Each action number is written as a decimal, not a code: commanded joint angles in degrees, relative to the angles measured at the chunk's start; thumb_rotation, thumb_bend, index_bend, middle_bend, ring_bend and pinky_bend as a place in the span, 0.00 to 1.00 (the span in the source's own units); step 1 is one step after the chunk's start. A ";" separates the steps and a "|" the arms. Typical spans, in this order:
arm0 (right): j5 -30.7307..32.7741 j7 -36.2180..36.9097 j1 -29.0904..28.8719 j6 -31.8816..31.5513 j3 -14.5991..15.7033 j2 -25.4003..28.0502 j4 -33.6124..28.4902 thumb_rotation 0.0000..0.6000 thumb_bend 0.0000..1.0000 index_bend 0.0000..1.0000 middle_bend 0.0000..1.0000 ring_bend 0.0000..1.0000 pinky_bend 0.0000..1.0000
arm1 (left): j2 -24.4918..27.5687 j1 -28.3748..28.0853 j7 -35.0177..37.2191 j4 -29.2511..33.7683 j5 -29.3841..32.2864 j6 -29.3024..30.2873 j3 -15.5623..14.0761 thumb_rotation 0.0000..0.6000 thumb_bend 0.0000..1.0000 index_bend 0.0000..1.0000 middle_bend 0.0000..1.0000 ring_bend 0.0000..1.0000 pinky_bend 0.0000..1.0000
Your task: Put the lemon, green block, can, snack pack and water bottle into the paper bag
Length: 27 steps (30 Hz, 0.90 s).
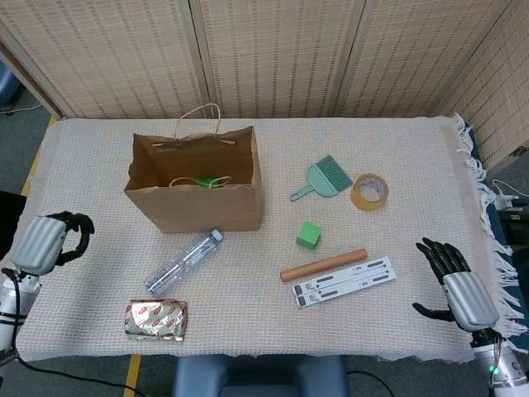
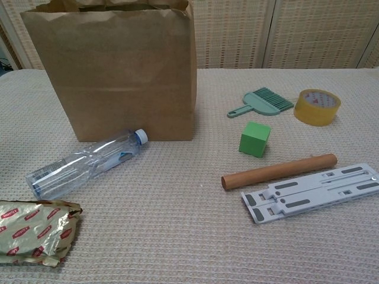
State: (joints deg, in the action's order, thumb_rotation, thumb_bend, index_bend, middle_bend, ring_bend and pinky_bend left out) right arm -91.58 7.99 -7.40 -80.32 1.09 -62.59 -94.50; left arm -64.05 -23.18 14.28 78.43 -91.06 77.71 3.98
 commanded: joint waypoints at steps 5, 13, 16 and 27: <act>0.13 0.05 -0.11 0.27 -0.04 0.07 -0.04 1.00 0.00 0.00 0.00 0.00 0.00 | -2.48 1.72 -0.27 -10.23 -13.86 4.44 -9.61 1.00 0.50 0.46 0.49 0.45 0.57; 0.10 0.16 -0.09 0.22 -0.04 0.21 -0.11 1.00 0.00 0.00 0.00 0.00 0.00 | -4.21 -2.97 -10.24 -18.98 -29.23 5.91 -15.55 1.00 0.37 0.00 0.00 0.00 0.10; 0.01 0.28 -0.06 0.14 -0.01 0.25 -0.07 1.00 0.00 0.00 0.00 0.00 0.00 | -4.58 -3.69 -12.53 -19.03 -32.04 5.96 -17.15 1.00 0.35 0.00 0.00 0.00 0.07; -0.10 0.38 -0.12 0.32 0.08 0.27 -0.04 1.00 0.00 0.00 0.00 0.00 0.00 | -5.93 -0.74 -16.15 -15.30 -31.99 5.85 -20.43 1.00 0.35 0.00 0.00 0.00 0.05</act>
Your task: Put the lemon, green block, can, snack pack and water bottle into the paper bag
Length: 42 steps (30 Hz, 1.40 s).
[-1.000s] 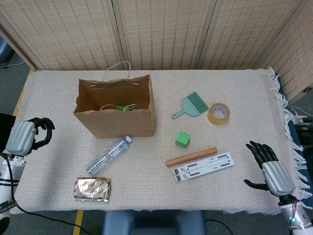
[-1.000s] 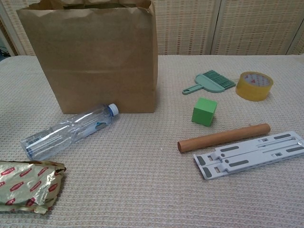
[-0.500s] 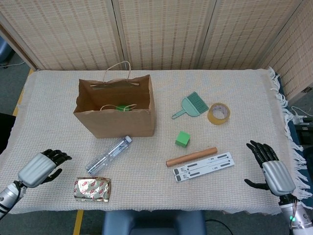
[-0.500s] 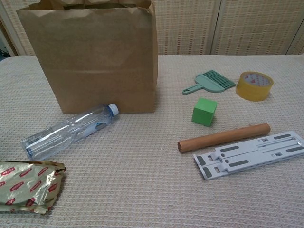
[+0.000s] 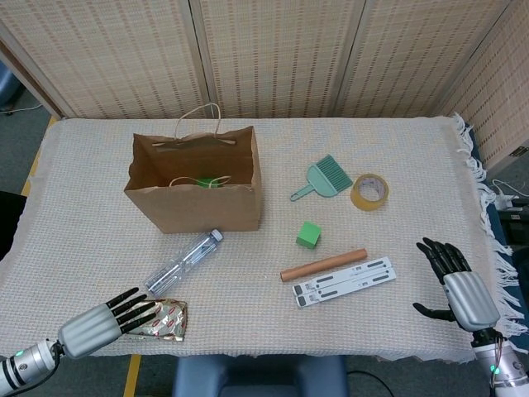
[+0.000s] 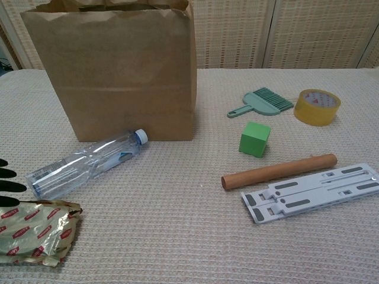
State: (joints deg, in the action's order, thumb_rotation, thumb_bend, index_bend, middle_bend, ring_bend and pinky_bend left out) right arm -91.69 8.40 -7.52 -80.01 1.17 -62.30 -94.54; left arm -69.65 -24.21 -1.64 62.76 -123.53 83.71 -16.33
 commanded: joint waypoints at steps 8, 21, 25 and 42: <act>0.08 -0.22 0.04 0.02 0.01 -0.10 0.01 1.00 0.00 0.00 0.00 0.00 0.00 | -2.41 0.41 -2.51 1.05 1.51 -2.48 -0.24 1.00 0.35 0.00 0.00 0.00 0.04; 0.12 -0.09 0.06 0.04 0.02 -0.04 0.05 1.00 0.00 0.00 0.00 0.00 0.00 | -6.44 -0.22 -1.73 -2.93 3.96 -5.88 -0.30 1.00 0.35 0.00 0.00 0.00 0.04; 0.28 -0.13 0.00 0.24 0.00 0.03 -0.08 1.00 0.00 0.00 0.00 0.00 0.00 | -7.11 0.31 -1.37 -4.43 4.43 -5.71 -0.88 1.00 0.35 0.00 0.00 0.00 0.04; 0.39 -0.52 0.01 0.35 0.01 -0.04 -0.17 1.00 0.00 0.00 0.00 0.00 0.00 | -8.60 -0.01 -2.51 -1.03 4.40 -4.91 -1.40 1.00 0.35 0.00 0.00 0.00 0.04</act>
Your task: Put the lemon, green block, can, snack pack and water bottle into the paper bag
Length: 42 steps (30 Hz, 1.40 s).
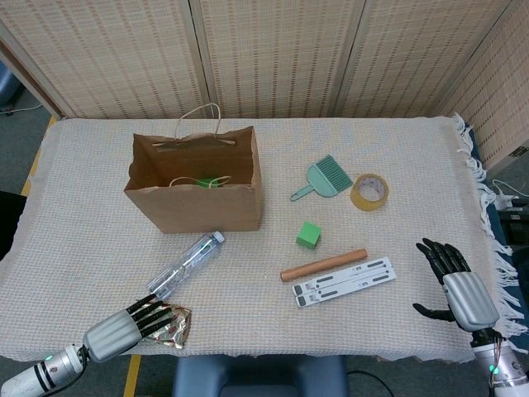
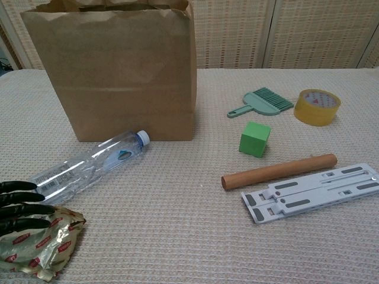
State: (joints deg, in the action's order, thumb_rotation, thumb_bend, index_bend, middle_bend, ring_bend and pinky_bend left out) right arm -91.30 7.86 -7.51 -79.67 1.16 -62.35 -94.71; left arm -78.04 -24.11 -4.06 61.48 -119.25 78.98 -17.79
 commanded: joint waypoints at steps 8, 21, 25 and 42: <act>-0.09 0.12 0.01 0.00 0.05 0.07 0.05 1.00 0.00 0.00 0.00 0.00 0.00 | -1.70 -0.62 -0.02 0.92 -0.07 0.09 0.32 1.00 0.35 0.00 0.00 0.00 0.04; 0.26 0.10 -0.10 0.35 -0.03 0.14 -0.15 1.00 0.00 0.00 0.00 0.00 0.00 | -2.85 -2.60 -0.85 2.47 3.59 -5.07 2.13 1.00 0.35 0.00 0.00 0.00 0.04; 0.32 0.07 -0.11 0.48 0.02 0.20 -0.21 1.00 0.01 0.00 0.00 0.00 0.00 | -3.61 -3.09 -1.30 2.46 4.80 -6.67 2.76 1.00 0.35 0.00 0.00 0.00 0.04; 0.10 0.35 -0.03 0.29 0.09 0.25 -0.16 1.00 0.01 0.00 0.00 0.00 0.00 | -3.00 -2.35 -0.48 0.81 6.02 -5.60 1.67 1.00 0.67 0.64 0.65 0.61 0.78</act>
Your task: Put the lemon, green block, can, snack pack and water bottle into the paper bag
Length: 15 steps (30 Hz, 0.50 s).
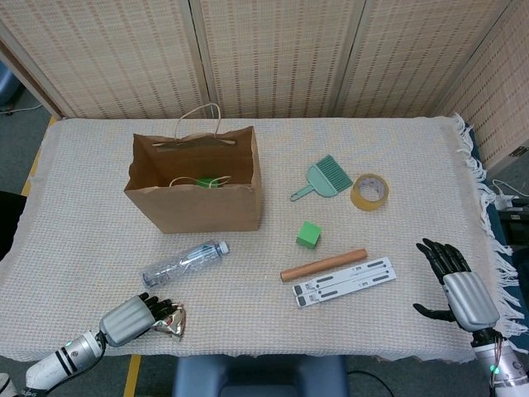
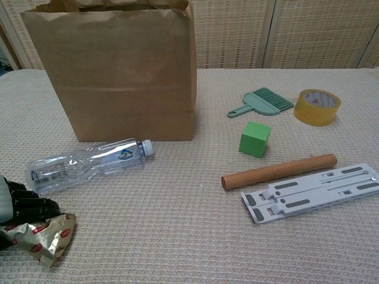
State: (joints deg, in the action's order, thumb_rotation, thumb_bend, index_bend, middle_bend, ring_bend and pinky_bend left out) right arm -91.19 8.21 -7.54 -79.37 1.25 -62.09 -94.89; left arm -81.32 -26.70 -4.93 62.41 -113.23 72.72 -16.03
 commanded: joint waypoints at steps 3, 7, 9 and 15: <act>-0.02 0.08 0.04 -0.09 0.00 0.00 -0.01 1.00 0.01 0.00 0.00 0.00 0.00 | 1.46 0.68 0.37 0.49 0.10 2.53 0.11 1.00 0.68 0.66 0.67 0.63 0.80; 0.07 0.20 0.02 -0.02 -0.03 0.08 -0.12 1.00 0.01 0.00 0.00 0.00 0.00 | 4.78 1.39 -0.15 2.20 0.91 6.16 1.28 1.00 0.68 0.67 0.68 0.64 0.80; 0.07 0.21 0.01 0.02 -0.01 0.10 -0.13 1.00 0.01 0.00 0.00 0.00 0.00 | 7.16 1.74 -0.52 3.45 2.10 8.13 2.58 1.00 0.68 0.67 0.68 0.64 0.80; -0.04 0.22 0.10 -0.17 0.01 0.07 -0.07 1.00 0.01 0.00 0.00 0.00 0.00 | 14.02 2.10 0.55 5.82 8.15 12.25 8.33 1.00 0.69 0.67 0.68 0.64 0.80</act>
State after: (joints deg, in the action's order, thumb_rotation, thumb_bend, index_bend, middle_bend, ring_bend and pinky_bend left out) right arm -91.23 8.42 -7.44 -79.55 1.25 -62.03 -94.96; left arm -69.25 -24.80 -4.90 67.27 -107.17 83.54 -9.72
